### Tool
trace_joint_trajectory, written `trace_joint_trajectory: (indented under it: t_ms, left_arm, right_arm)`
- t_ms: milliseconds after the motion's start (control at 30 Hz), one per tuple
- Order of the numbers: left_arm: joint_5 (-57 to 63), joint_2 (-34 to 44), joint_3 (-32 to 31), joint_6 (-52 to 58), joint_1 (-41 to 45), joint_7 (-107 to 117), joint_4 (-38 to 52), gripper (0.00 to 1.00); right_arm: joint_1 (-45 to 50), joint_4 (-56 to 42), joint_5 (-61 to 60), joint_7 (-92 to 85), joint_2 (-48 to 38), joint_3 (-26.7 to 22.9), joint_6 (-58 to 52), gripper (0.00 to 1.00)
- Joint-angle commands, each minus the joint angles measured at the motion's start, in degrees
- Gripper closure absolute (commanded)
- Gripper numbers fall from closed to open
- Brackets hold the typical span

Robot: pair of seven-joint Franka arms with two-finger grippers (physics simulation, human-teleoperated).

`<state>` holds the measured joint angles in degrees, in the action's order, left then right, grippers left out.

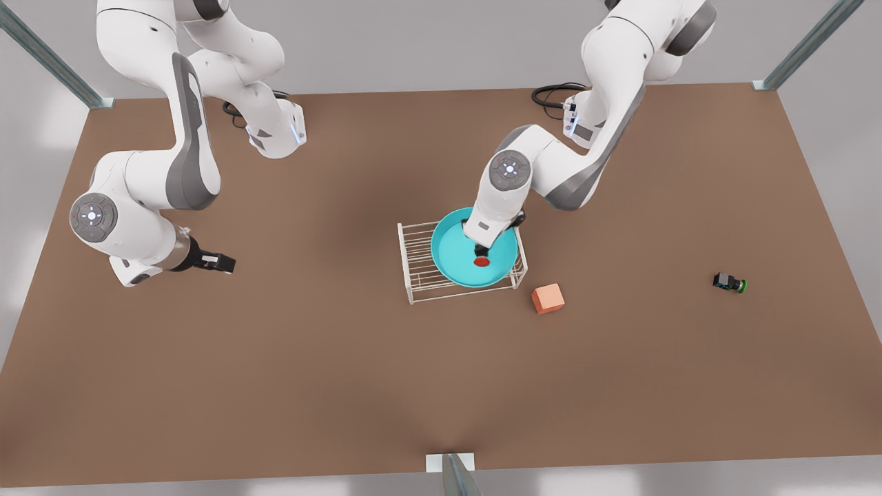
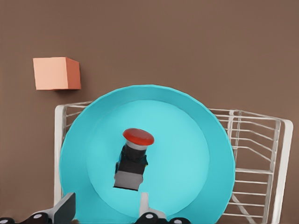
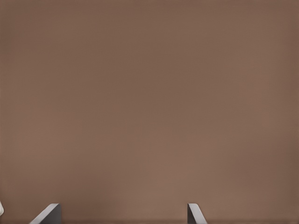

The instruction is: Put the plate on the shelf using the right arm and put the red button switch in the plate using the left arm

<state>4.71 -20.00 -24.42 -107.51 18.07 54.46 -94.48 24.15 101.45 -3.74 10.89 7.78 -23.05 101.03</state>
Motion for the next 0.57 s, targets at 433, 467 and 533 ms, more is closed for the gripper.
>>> trace_joint_trajectory:
  t_ms: [433,467,533]
  left_arm:
    - [-7.26,9.36,22.48,11.89,-17.54,-55.17,5.18,0.0]
    - [-7.17,8.92,22.22,11.89,-17.02,-54.99,5.45,0.0]
    - [-7.17,8.66,22.22,12.15,-16.93,-55.08,5.71,0.0]
  right_arm:
    - [0.02,-0.03,-0.04,0.45,0.04,-0.06,-0.04,0.0]
    - [-0.07,-0.03,-0.04,0.45,0.04,-0.06,-0.04,0.0]
    - [0.02,-0.03,-0.04,0.45,0.04,-0.06,-0.13,0.0]
